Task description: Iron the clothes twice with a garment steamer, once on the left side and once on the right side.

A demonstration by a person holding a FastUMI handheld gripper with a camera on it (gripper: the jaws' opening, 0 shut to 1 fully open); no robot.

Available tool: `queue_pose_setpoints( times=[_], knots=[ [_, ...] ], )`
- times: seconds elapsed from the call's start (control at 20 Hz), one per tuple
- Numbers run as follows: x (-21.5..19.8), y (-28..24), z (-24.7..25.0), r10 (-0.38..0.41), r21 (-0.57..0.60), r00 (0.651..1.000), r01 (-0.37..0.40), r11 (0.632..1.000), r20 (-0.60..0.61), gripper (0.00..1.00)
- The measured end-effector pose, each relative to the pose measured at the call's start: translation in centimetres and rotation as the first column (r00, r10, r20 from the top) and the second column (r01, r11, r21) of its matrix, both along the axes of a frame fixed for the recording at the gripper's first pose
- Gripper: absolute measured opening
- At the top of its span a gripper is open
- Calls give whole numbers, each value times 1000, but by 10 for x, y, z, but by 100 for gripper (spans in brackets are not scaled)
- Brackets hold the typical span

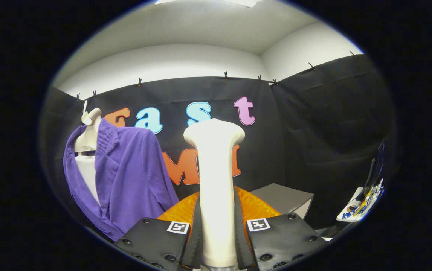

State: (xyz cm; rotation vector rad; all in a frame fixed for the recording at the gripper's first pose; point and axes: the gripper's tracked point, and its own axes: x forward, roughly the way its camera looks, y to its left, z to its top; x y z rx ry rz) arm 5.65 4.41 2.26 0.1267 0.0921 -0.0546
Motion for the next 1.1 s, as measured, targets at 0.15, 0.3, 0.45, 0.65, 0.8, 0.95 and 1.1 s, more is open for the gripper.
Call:
queue_pose_setpoints(
  times=[0.15,0.3,0.45,0.65,0.8,0.95,1.1],
  knots=[
    [-35,22,7,-15,-1,999,15,1000,34,42],
    [-62,52,1,21,-20,999,-20,1000,48,42],
    [-79,84,-4,68,-21,995,-66,998,71,42],
    [-92,118,-7,103,-42,988,-99,994,111,42],
    [-95,143,-8,120,-49,982,-114,992,143,42],
    [-95,167,-13,155,-39,977,-151,988,147,42],
    [-89,181,-24,171,-45,977,-167,985,130,42]
  ],
)
